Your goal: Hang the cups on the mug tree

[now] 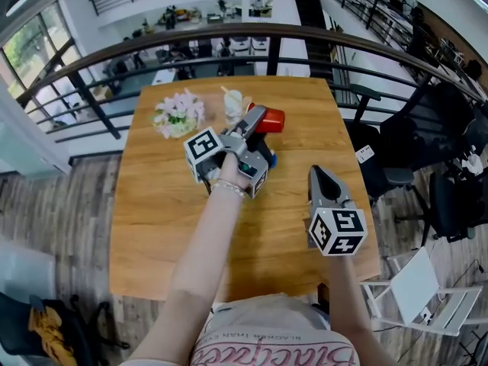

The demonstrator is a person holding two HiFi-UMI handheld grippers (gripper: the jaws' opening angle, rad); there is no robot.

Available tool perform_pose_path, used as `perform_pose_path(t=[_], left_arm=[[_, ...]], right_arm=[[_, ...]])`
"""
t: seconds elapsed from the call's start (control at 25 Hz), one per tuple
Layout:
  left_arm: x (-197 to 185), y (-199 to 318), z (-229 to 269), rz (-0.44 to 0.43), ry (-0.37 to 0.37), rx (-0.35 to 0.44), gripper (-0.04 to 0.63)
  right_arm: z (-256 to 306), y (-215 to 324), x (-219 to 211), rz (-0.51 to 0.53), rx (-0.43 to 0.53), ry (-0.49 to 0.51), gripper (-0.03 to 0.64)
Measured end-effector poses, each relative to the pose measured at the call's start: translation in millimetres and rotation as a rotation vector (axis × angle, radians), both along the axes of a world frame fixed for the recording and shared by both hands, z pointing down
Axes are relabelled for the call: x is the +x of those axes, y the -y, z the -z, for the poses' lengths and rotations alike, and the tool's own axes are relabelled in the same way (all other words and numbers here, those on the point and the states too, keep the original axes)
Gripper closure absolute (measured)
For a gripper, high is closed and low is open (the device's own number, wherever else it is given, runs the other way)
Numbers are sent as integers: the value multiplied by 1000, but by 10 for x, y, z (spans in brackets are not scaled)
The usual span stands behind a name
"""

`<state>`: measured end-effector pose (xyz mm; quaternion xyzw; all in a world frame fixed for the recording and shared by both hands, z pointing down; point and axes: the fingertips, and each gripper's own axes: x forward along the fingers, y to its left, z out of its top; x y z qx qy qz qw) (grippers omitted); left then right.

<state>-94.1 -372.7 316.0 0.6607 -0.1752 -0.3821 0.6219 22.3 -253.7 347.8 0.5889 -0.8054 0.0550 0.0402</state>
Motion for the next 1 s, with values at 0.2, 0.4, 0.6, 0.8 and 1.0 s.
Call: perform_pose_path(t=[0.2, 0.4, 0.6, 0.8, 1.0], left_arm=[[-20, 15, -77, -21, -121, -114, 288], [-7, 20, -124, -23, -162, -186, 282], [-48, -12, -154, -5, -115, -202, 188], [-99, -100, -144, 11, -93, -209, 123], [-151, -295, -55, 11, -54, -159, 115]], right_arm=[[6, -9, -29, 7, 5, -1, 615], [21, 16, -41, 17, 9, 4, 615], [44, 23, -87, 33, 18, 15, 615], [84, 22, -101, 50, 27, 29, 615], [138, -16, -97, 60, 38, 43, 615]])
